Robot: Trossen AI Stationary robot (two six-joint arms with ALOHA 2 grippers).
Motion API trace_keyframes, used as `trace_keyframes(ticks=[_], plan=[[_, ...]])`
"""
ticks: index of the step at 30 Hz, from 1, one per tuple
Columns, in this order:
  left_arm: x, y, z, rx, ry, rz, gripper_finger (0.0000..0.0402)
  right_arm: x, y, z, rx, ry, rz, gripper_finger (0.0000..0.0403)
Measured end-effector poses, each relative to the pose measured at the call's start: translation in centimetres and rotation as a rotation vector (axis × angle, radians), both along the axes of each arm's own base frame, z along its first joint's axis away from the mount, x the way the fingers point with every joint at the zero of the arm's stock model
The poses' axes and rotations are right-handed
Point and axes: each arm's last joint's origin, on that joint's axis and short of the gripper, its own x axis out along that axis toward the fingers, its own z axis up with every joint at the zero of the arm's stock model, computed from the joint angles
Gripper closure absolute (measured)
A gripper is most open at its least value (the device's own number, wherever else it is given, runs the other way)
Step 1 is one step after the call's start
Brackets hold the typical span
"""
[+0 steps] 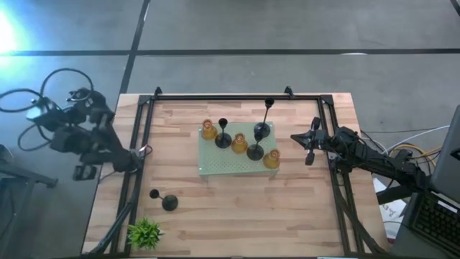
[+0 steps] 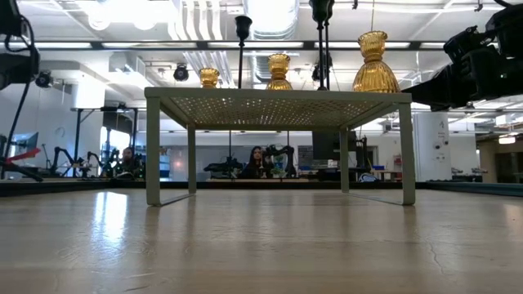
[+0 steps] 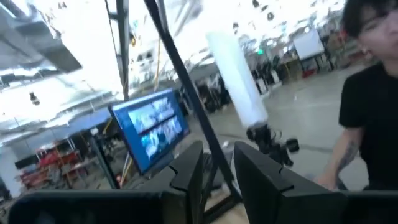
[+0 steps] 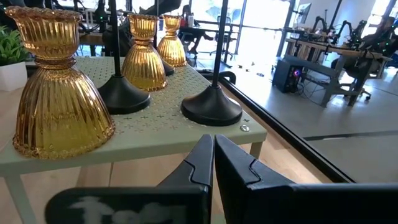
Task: Pick & Place candle stick holders
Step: Put the black candle holder on the shelf
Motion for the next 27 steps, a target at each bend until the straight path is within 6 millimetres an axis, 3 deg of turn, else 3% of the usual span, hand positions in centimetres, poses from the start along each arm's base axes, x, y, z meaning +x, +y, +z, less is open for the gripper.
trace_keyframes(ticks=[9, 12, 17, 27], plan=[[2.2, -0.1, -0.6, 0.035, 0.040, 0.196, 0.0306, 0.0, 0.0, 0.0, 0.000, 0.000, 0.000, 0.0394], [3.2, -0.5, -1.4, 0.031, 0.116, 0.172, 0.0306, 0.0, 0.0, 0.0, 0.000, 0.000, -0.001, 0.0394], [3.7, -1.1, -3.4, -0.038, 0.356, 0.052, 0.0306, 0.0, 0.0, 0.0, 0.000, 0.000, -0.001, 0.0394], [1.7, 1.0, -6.3, -0.359, 0.853, 0.236, 0.0324, 0.0, 0.0, 0.0, 0.000, 0.000, -0.001, 0.0394]])
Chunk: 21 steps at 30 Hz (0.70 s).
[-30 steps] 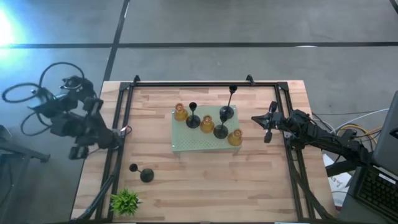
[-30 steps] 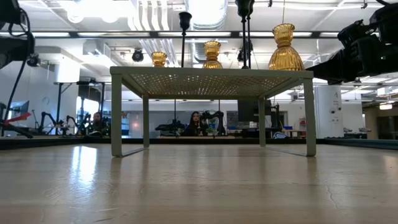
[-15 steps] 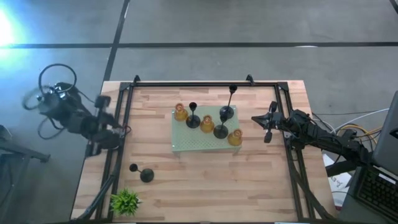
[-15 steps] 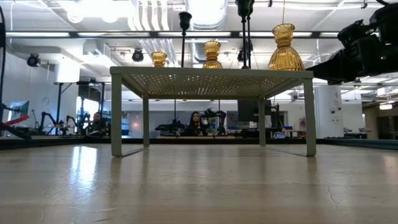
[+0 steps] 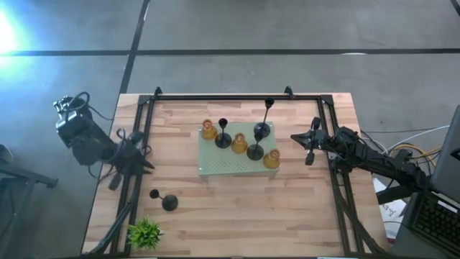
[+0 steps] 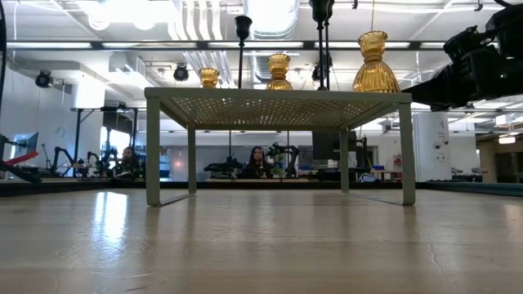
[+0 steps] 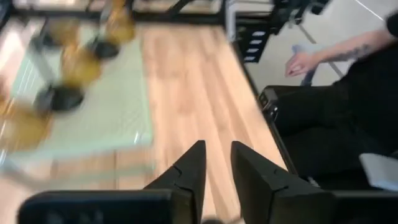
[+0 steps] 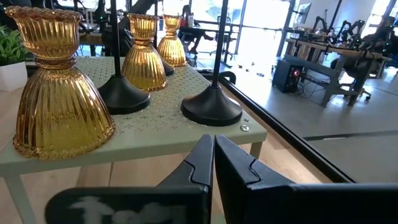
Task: Pick & Place candle stick holders
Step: Put the black candle holder on the shelf
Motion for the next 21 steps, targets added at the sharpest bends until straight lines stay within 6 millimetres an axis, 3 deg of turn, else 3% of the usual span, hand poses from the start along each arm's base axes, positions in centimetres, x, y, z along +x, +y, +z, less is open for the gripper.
trace_keyframes(ticks=[8, 21], plan=[[-1.4, 1.1, -1.0, -0.141, 0.200, 0.114, 0.0393, 0.0, 0.0, 0.0, 0.000, 0.000, 0.000, 0.0394], [-1.4, 0.0, -2.7, -0.286, 0.418, 0.206, 0.0398, 0.0, 0.0, 0.0, 0.000, 0.000, 0.000, 0.0394]])
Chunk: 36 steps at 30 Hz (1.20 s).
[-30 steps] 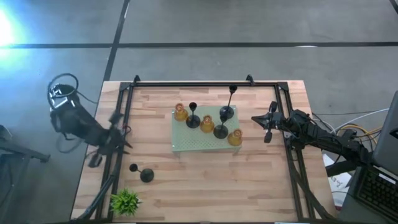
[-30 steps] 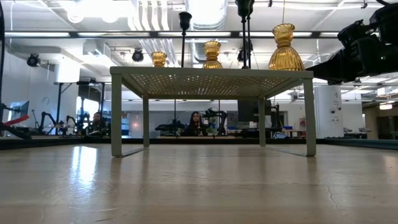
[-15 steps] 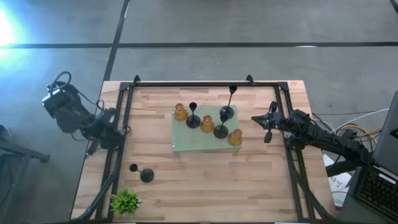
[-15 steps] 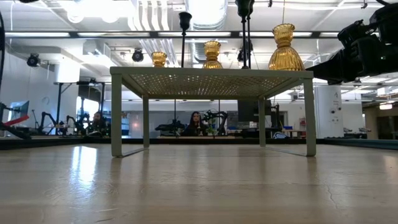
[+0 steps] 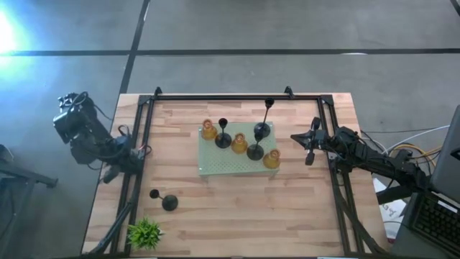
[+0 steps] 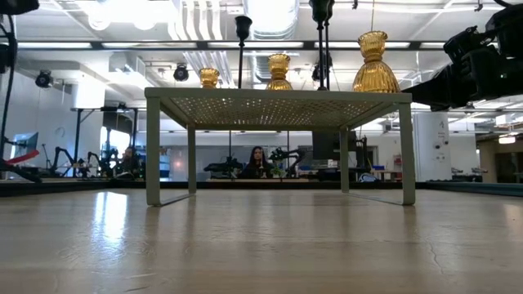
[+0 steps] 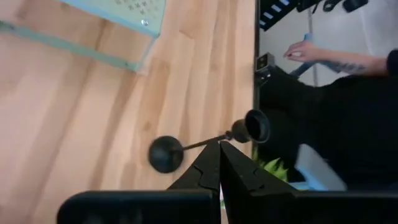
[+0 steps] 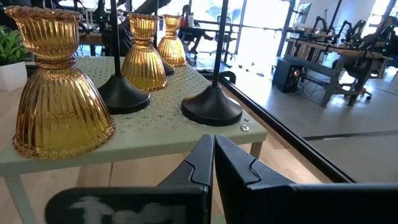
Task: Pick & Place candle stick holders
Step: Put the black candle holder on the shelf
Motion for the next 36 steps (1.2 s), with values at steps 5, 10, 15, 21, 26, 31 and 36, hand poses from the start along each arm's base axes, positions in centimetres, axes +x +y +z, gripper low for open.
trace_keyframes(ticks=[5, 10, 15, 21, 26, 31, 36], plan=[[0.4, -1.0, 0.0, -0.065, 0.055, 0.057, 0.0398, 0.0, 0.0, 0.0, 0.000, 0.000, 0.000, 0.0394], [0.8, -2.1, -0.5, -0.088, 0.148, 0.116, 0.0398, 0.0, 0.0, 0.0, 0.000, 0.000, 0.000, 0.0394], [0.8, -3.1, -1.1, -0.074, 0.258, 0.194, 0.0399, 0.0, 0.0, 0.0, 0.000, 0.000, 0.000, 0.0394], [1.1, -4.8, -1.7, -0.067, 0.321, 0.232, 0.0399, 0.0, 0.0, 0.0, 0.000, 0.000, 0.000, 0.0394], [0.9, -5.8, -2.3, -0.035, 0.365, 0.265, 0.0399, 0.0, 0.0, 0.0, 0.000, 0.000, 0.000, 0.0394], [0.5, -6.5, -1.6, -0.050, 0.331, 0.288, 0.0399, 0.0, 0.0, 0.0, 0.000, 0.000, 0.000, 0.0394], [0.3, -7.8, -0.2, -0.039, 0.258, 0.294, 0.0399, 0.0, 0.0, 0.0, 0.000, 0.000, 0.000, 0.0394]])
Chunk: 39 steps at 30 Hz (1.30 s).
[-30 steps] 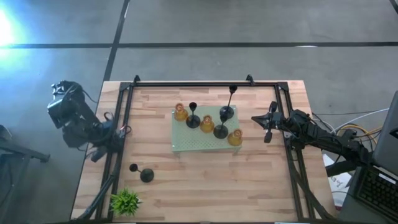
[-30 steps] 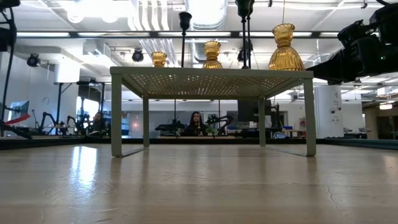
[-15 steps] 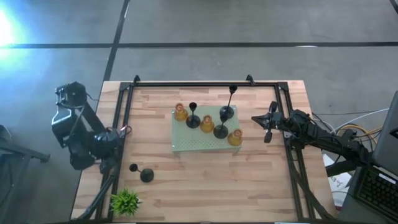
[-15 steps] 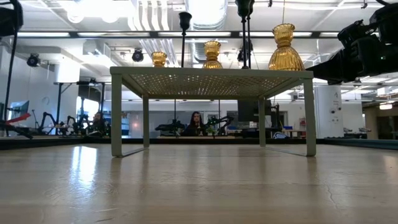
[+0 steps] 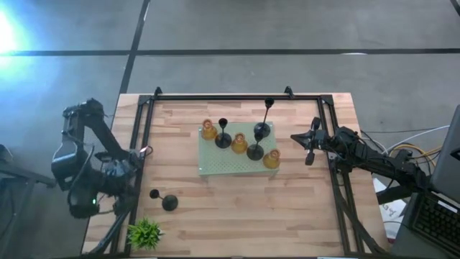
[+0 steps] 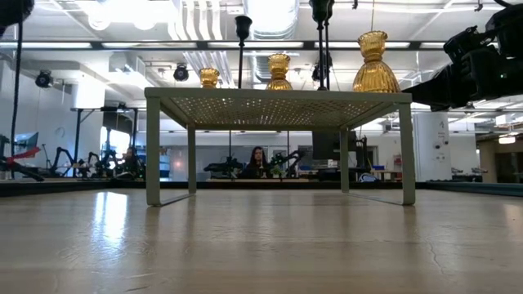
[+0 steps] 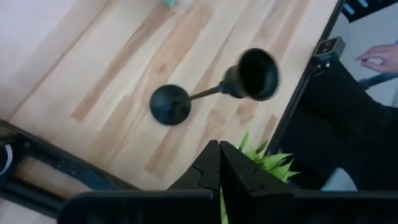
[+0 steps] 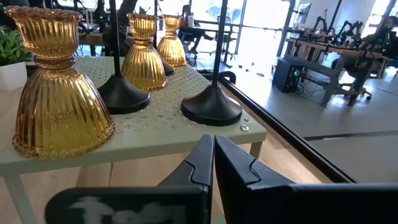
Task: Pick & Place candle stick holders
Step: Put the black candle holder on the shelf
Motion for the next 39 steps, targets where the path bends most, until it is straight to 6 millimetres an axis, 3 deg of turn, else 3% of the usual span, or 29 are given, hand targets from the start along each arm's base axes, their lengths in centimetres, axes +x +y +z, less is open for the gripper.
trace_keyframes(ticks=[8, 12, 17, 20, 22, 24, 27, 34, 39], plan=[[0.8, -2.5, 2.9, 0.095, -0.087, 0.007, 0.0399, 0.0, 0.0, 0.0, 0.000, 0.000, 0.000, 0.0394], [1.4, -2.6, 6.1, 0.219, -0.357, -0.080, 0.0399, 0.0, 0.0, 0.0, 0.000, 0.000, 0.000, 0.0394], [1.5, -1.1, 10.3, 0.627, -0.691, -0.226, 0.0399, 0.0, 0.0, 0.0, 0.000, 0.000, 0.000, 0.0394], [0.9, 1.3, 12.2, 0.824, -0.780, -0.260, 0.0399, 0.0, 0.0, 0.0, 0.000, 0.000, 0.000, 0.0394], [0.2, 3.5, 13.0, 0.856, -0.806, -0.259, 0.0399, 0.0, 0.0, 0.0, 0.000, 0.000, 0.000, 0.0394], [-0.5, 5.8, 13.4, 0.828, -0.829, -0.244, 0.0399, 0.0, 0.0, 0.0, 0.000, 0.000, 0.000, 0.0394], [-1.2, 7.7, 13.2, 0.796, -0.871, -0.239, 0.0399, 0.0, 0.0, 0.0, 0.000, 0.000, 0.000, 0.0394], [-1.7, 8.2, 12.2, 0.812, -1.013, -0.439, 0.0399, 0.0, 0.0, 0.0, 0.000, 0.000, 0.000, 0.0394], [-2.1, 8.4, 11.0, 0.708, -1.275, -0.641, 0.0400, 0.0, 0.0, 0.0, 0.000, 0.000, 0.000, 0.0394]])
